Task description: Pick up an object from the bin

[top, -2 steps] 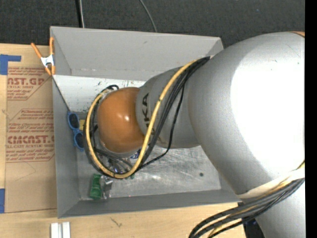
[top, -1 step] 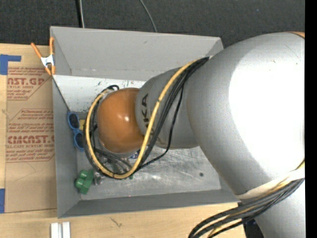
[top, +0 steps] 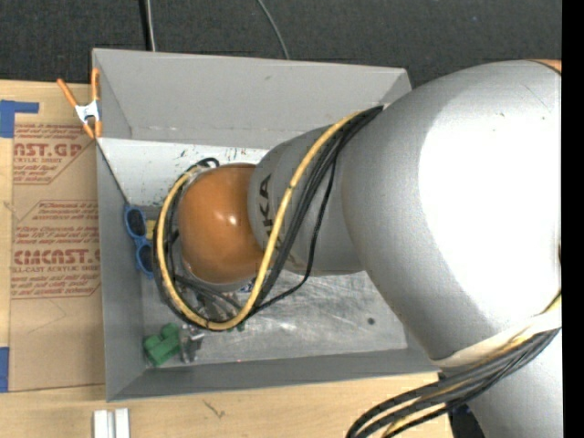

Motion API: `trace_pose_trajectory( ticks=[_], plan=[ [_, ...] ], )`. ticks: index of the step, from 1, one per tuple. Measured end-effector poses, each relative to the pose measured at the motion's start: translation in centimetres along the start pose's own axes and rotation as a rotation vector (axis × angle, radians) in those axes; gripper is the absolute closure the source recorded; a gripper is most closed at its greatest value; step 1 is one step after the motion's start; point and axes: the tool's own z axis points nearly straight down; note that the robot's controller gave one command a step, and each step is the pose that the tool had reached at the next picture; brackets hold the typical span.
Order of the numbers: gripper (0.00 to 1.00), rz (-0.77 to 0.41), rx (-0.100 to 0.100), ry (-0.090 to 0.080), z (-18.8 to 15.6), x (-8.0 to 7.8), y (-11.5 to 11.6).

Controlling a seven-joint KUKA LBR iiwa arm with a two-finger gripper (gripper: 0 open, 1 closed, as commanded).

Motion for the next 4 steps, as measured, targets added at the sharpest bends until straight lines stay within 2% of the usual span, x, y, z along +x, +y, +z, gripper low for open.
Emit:
trace_pose_trajectory(
  ticks=[1,2,3,4],
  plan=[
    [0.0,0.149,-0.002,-0.007,-0.1,1.1,0.3],
    [1.0,0.148,-0.001,-0.002,-0.2,1.1,0.2],
    [1.0,0.163,0.0,-0.002,-8.6,2.0,0.3],
    [1.0,0.167,0.0,-0.004,-15.6,1.3,-0.2]
  ],
)
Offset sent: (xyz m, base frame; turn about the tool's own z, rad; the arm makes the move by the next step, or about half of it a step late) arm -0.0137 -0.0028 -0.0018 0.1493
